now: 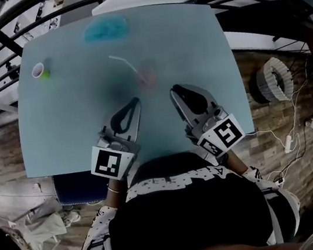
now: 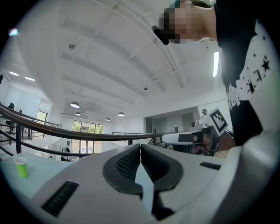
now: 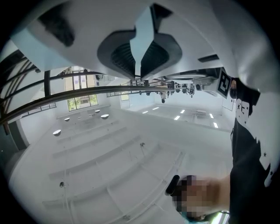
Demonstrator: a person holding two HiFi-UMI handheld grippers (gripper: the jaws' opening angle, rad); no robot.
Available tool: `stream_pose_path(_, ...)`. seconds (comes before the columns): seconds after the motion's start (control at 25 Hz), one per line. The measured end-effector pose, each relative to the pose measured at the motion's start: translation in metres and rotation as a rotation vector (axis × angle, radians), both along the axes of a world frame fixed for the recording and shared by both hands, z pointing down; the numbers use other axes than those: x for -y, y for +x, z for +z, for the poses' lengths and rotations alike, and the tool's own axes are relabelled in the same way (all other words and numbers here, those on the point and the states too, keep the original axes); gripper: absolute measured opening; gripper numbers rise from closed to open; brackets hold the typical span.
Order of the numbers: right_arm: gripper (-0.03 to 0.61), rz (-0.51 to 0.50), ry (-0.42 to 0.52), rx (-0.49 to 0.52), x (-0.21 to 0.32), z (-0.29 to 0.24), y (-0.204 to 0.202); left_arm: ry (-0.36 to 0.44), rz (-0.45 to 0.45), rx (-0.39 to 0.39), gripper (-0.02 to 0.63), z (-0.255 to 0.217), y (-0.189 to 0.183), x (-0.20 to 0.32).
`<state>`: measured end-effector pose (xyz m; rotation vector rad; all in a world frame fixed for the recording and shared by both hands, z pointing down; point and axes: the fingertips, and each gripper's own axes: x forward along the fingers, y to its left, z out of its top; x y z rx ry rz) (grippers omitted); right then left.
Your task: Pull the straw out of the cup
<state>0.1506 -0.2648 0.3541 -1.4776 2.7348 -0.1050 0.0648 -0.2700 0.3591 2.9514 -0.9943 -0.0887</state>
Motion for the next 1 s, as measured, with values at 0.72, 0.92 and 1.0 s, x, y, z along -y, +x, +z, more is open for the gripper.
stream_pose_path(0.72,0.037,-0.107,-0.022,-0.026,0.061,0.023,-0.002,-0.04,-0.122,0.042,0.015,0.009,-0.004,0.04)
stream_pose_path(0.92,0.037,-0.121,-0.028,-0.036,0.078,0.029,-0.004,-0.046,-0.146,0.056,0.015,0.011,-0.009,0.051)
stream_pose_path(1.0,0.037,-0.129,-0.03,-0.039,0.084,0.033,-0.006,-0.052,-0.154,0.061,0.015,0.015,-0.011,0.055)
